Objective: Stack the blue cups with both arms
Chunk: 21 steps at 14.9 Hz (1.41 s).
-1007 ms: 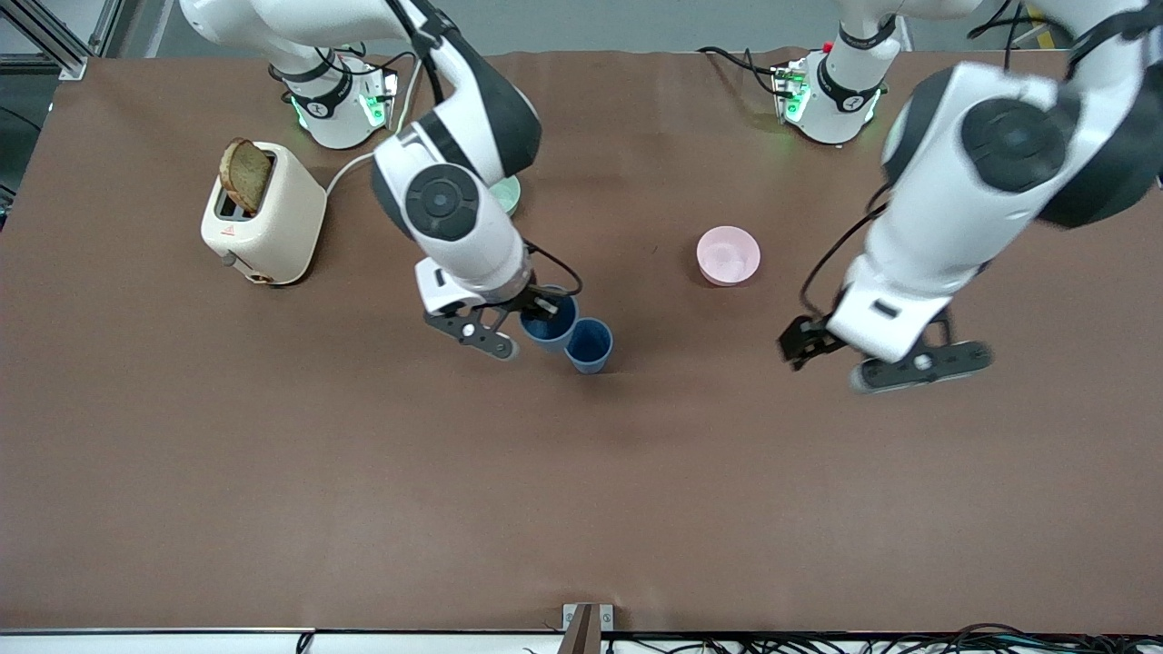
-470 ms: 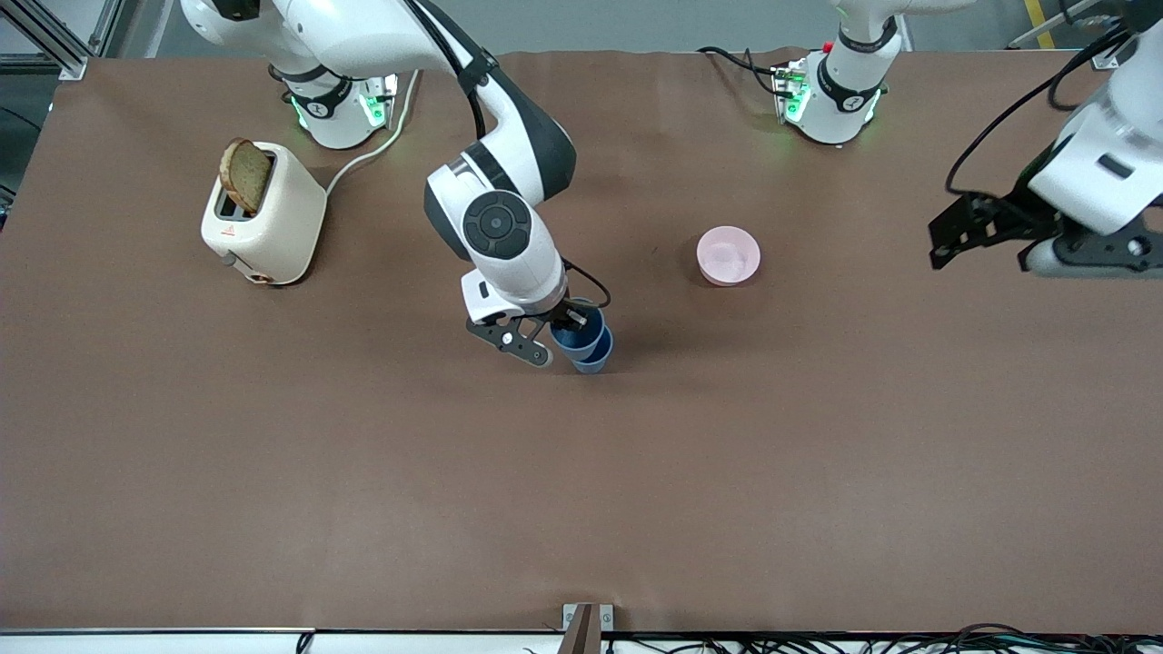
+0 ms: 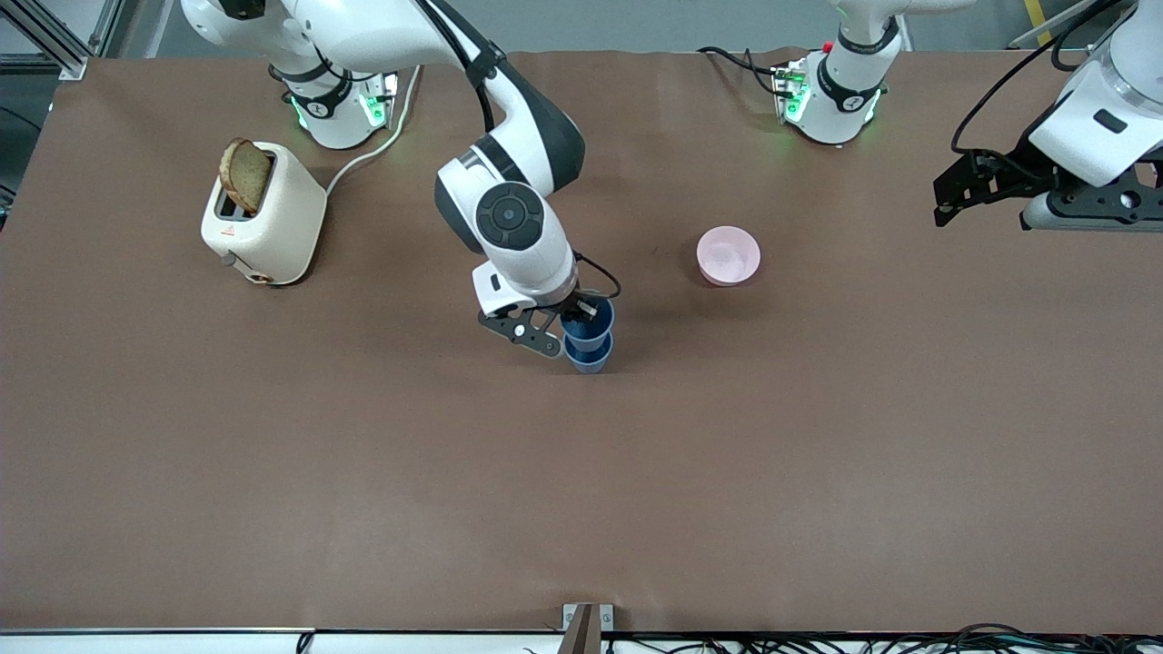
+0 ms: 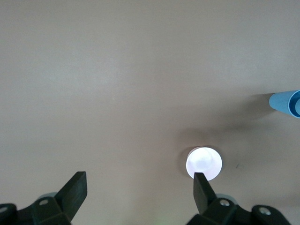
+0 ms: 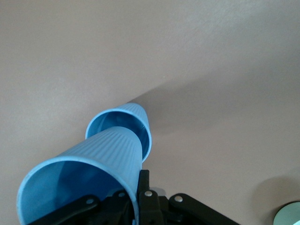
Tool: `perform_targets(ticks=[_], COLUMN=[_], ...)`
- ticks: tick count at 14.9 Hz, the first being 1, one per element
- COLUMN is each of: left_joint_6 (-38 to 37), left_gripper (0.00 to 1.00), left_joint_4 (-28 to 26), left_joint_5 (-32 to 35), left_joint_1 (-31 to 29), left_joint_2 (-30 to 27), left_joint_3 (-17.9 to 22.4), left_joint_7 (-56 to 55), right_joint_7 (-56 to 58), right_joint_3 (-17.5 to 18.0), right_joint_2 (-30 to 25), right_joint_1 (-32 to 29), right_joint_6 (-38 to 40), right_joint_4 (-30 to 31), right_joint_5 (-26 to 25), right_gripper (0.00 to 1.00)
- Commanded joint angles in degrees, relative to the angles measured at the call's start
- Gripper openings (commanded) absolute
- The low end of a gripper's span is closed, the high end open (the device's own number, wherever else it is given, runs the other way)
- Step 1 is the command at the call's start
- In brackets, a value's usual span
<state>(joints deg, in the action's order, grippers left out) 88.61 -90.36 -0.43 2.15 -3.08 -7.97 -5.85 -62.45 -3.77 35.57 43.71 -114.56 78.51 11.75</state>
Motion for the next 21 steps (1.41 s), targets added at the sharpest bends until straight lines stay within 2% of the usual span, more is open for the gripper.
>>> perform_targets(ticks=[1,7,9,10,12,13,14,15,18,21], left_joint_6=[0.6,0.5,0.6,0.6,0.4,0.2,0.2,0.2,0.2,0.2], left_gripper=[1.0,1.0,1.0,1.0,1.0,1.0,1.0,1.0,1.0,1.0], left_joint_4=[-1.2,-0.7,-0.4,-0.3,-0.2,-0.2,-0.1,-0.1,0.0,0.0], left_joint_5=[0.0,0.4,0.5,0.6,0.5,0.6,0.5,0.5,0.5,0.5], left_joint_1=[0.0,-0.2,-0.4,-0.3,-0.3,-0.3,-0.3,-0.4,-1.2,-1.1], left_joint_2=[-1.8,-1.7,-1.5,-1.4,-1.4,-1.4,-1.5,-1.6,-1.7,-1.7], left_joint_3=[0.3,0.5,0.6,0.5,0.6,0.5,0.6,0.6,0.5,0.5], left_joint_7=[1.5,3.0,3.6,3.5,3.3,3.3,3.3,3.3,3.4,3.3], right_joint_7=[-0.7,-0.2,0.2,0.3,0.4,0.4,0.1,0.0,2.2,9.8], right_joint_3=[0.3,0.3,0.3,0.3,0.3,0.3,0.3,0.2,-1.1,-2.0], right_joint_2=[-0.2,1.8,2.0,2.0,2.0,1.9,1.8,1.5,-1.6,-8.0], right_joint_1=[0.1,0.2,0.2,0.2,0.2,0.2,0.1,0.0,-2.8,-8.4], right_joint_6=[-0.7,-3.2,-3.2,-3.1,-3.0,-3.0,-3.0,-2.9,-2.2,7.5], right_joint_4=[0.3,0.3,0.5,0.5,0.6,0.6,0.6,0.4,0.2,0.5], right_joint_5=[1.0,1.0,1.0,1.0,0.9,0.8,0.7,0.4,-1.6,-4.1], right_gripper=[0.01,0.02,0.08,0.13,0.5,0.62,0.84,1.0,1.0,1.0])
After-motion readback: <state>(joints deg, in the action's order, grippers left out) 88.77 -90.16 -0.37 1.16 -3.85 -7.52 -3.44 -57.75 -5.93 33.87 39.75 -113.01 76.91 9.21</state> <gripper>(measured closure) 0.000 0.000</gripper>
